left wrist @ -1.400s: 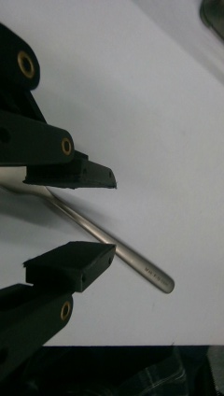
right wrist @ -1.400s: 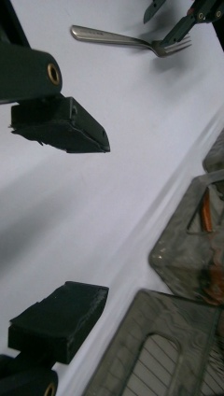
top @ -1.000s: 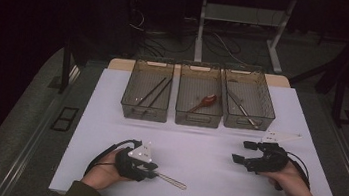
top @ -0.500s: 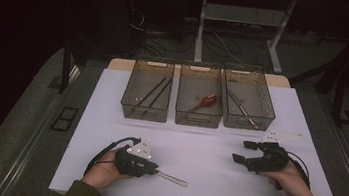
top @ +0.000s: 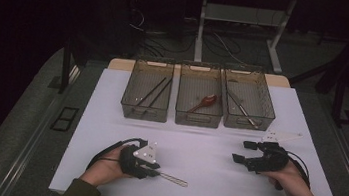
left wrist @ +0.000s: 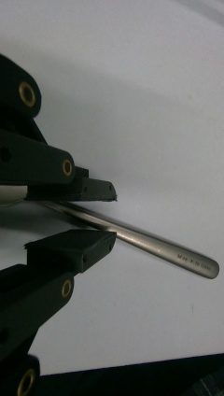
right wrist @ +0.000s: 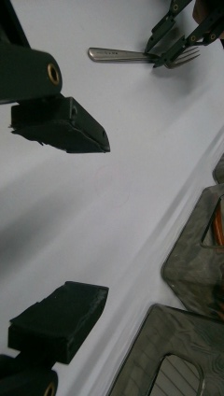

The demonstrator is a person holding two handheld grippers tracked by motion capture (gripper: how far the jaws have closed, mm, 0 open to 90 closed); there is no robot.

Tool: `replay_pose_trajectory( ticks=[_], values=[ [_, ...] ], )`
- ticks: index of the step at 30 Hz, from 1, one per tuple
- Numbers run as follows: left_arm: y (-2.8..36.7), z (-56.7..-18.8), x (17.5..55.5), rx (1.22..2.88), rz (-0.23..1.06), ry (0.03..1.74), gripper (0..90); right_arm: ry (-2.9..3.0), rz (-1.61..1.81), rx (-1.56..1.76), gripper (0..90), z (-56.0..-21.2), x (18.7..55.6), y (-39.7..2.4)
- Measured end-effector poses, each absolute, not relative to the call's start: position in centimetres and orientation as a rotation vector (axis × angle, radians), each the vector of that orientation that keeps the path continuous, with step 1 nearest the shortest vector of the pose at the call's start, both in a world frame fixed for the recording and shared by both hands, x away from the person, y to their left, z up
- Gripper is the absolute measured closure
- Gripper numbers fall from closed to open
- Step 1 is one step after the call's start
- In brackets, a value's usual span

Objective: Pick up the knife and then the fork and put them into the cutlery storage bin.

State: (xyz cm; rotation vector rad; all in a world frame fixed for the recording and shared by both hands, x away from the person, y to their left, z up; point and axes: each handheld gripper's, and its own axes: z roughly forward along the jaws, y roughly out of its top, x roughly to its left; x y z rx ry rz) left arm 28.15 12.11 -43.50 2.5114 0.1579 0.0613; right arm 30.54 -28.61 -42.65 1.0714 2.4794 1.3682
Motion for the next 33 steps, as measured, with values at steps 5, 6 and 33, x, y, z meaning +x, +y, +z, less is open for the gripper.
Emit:
replay_pose_trajectory(
  ticks=[5, 6, 33],
  values=[
    [11.9, -43.6, 28.8, 2.495, 0.053, 0.221, 78.4, 2.482, 1.367, 1.069, 24.2, -42.7, 30.5, -28.6],
    [11.8, -43.6, 28.9, 2.489, 0.058, 0.236, 79.0, 2.482, 1.369, 1.072, 24.3, -42.6, 30.5, -28.5],
    [12.0, -42.0, 29.2, 2.370, 0.041, 0.344, 84.4, 2.603, 1.430, 0.876, 17.7, -41.5, 30.4, -27.4]
  ],
)
